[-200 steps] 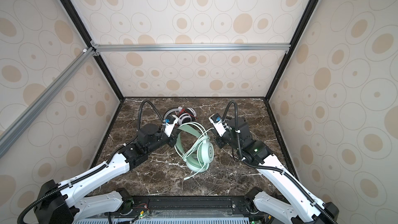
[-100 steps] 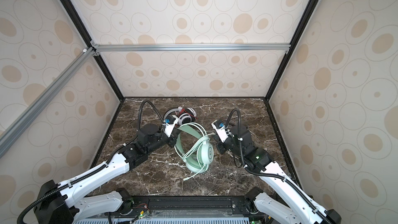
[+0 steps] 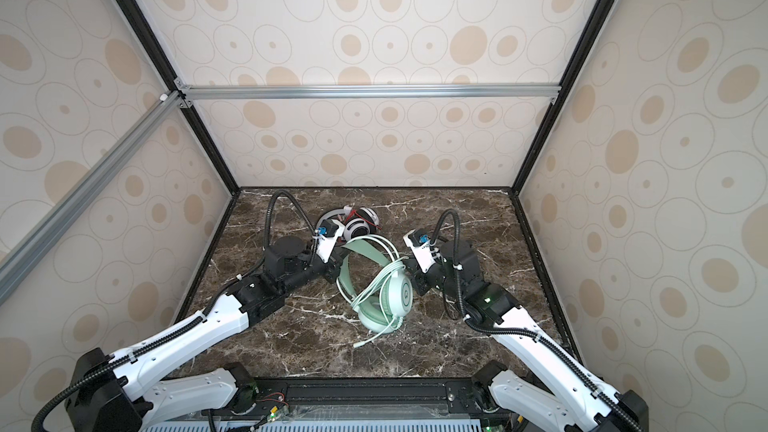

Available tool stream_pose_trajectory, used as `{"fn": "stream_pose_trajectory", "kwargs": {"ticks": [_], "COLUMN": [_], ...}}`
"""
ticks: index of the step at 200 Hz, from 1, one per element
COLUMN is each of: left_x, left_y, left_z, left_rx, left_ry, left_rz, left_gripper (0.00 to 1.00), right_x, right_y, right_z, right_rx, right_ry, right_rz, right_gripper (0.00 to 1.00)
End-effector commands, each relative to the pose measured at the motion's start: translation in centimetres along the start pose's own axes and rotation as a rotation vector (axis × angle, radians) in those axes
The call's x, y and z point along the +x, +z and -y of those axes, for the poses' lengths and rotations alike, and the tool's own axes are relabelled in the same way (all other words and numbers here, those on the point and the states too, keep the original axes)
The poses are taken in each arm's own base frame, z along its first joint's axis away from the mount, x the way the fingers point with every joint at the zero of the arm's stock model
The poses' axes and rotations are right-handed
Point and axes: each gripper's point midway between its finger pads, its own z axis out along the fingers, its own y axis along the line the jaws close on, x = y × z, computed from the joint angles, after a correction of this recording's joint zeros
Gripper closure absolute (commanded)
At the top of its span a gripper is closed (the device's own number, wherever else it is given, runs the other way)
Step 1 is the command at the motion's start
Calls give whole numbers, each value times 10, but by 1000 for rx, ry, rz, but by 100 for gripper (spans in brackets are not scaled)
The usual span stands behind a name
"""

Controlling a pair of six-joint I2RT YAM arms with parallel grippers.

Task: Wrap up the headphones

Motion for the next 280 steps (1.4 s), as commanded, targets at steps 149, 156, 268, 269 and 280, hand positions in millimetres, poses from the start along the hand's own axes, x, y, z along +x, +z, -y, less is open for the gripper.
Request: {"fn": "stream_pose_trajectory", "kwargs": {"ticks": [149, 156, 268, 269, 280], "left_x": [-64, -63, -54, -54, -54], "left_y": [-2, -2, 15, 15, 17], "left_z": [-3, -4, -25, -25, -27], "left_rx": [-26, -29, -151, -152, -162], "left_ry": [-4, -1, -81, -81, -91], "left_rz": [100, 93, -36, -37, -40], "left_gripper": [100, 100, 100, 100, 100], "right_x": [25, 26, 63, 64, 72], "right_y": [9, 10, -7, -7, -8], "right_z": [15, 18, 74, 74, 81], "right_rx": [72, 82, 354, 358, 398], "right_ry": [64, 74, 169, 170, 186], "right_rz": [13, 10, -97, -101, -133], "right_gripper": [67, 64, 31, 31, 28]}}
